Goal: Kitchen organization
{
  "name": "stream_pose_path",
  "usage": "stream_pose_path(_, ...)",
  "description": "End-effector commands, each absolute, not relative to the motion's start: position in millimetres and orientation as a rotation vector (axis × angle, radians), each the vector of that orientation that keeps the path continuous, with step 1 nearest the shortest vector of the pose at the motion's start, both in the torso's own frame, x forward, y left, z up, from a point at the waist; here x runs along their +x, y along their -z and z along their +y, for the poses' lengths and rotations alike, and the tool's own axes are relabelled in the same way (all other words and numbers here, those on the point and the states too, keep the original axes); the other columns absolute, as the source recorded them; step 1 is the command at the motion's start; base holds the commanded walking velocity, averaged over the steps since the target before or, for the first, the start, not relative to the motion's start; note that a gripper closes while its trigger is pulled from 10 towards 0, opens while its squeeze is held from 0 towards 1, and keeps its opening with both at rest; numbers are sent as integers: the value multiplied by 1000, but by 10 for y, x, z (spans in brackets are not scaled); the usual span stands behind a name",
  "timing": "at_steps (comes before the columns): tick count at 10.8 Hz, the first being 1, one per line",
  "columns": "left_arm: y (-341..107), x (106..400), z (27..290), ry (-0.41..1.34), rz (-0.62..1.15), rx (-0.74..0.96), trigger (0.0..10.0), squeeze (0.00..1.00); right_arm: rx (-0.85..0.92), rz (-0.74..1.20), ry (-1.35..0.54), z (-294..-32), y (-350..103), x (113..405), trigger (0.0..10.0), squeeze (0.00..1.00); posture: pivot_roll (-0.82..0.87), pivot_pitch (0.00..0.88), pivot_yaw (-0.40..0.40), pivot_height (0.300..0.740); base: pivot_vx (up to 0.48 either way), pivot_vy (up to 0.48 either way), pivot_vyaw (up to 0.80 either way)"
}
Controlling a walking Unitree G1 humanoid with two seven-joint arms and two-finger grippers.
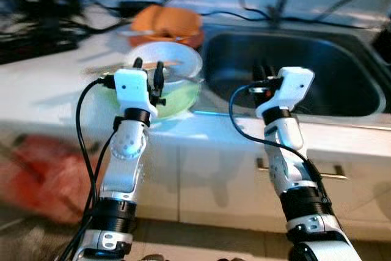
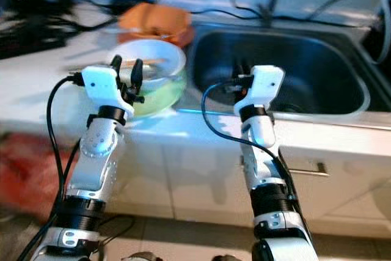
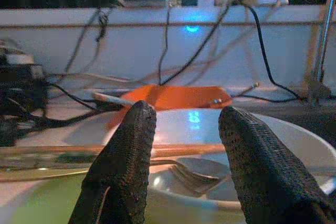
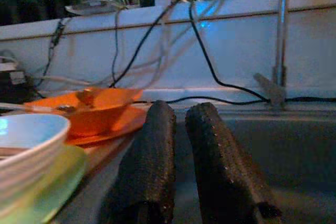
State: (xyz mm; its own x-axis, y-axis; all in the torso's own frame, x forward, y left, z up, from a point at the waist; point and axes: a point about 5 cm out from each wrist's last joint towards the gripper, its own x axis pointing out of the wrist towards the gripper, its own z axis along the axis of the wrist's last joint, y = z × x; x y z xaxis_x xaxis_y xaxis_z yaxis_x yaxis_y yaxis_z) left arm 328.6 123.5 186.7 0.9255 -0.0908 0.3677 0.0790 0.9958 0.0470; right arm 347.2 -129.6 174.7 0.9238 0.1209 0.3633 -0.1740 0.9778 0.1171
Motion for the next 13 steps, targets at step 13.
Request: stream_pose_path(13, -2276, 2961, 606, 687, -485, 481, 10000, 0, 170, -376, -131, -1342, -1772, 3491, 10000, 0, 162, 57, -5, 740, 0, 0, 0)
